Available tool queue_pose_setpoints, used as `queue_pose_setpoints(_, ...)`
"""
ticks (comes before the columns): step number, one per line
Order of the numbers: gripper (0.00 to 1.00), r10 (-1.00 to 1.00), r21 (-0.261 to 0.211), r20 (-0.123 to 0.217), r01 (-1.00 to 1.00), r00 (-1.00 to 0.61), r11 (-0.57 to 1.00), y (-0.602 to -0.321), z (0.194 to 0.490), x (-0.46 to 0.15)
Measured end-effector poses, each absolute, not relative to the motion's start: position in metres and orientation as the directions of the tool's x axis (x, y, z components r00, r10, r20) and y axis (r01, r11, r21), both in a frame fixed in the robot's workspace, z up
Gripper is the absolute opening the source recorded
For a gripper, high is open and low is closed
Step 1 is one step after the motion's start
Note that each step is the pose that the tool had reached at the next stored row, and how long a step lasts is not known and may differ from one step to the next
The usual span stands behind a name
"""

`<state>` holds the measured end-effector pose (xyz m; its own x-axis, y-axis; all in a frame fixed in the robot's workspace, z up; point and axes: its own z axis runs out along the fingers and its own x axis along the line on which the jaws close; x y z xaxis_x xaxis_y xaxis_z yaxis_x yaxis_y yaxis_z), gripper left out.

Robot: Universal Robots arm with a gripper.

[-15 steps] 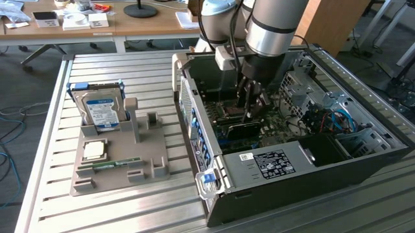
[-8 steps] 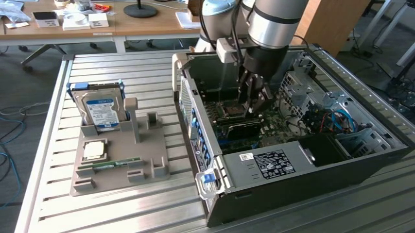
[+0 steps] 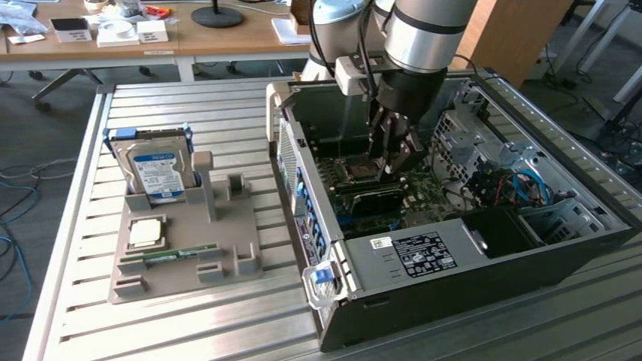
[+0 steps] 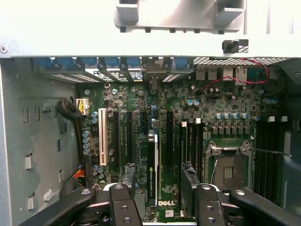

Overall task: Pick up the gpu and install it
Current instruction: 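Press down on the gpu until it lock into place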

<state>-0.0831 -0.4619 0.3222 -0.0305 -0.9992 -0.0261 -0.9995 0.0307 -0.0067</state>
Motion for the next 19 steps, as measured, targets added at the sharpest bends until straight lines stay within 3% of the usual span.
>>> queue_pose_setpoints(10, 0.52, -0.999, -0.007, -0.026, -1.000, -0.030, 0.031, -0.4619, 0.3222, -0.0831)
queue_pose_setpoints(11, 0.38, -0.999, -0.007, -0.026, -1.000, -0.030, 0.031, -0.4619, 0.3222, -0.0831)
queue_pose_setpoints(12, 0.32, -0.999, -0.007, -0.026, -1.000, -0.030, 0.031, -0.4619, 0.3222, -0.0831)
queue_pose_setpoints(13, 0.11, -0.999, -0.007, -0.026, -1.000, -0.030, 0.031, -0.4619, 0.3222, -0.0831)
queue_pose_setpoints(19, 0.11, -0.999, -0.007, -0.026, -1.000, -0.030, 0.031, -0.4619, 0.3222, -0.0831)
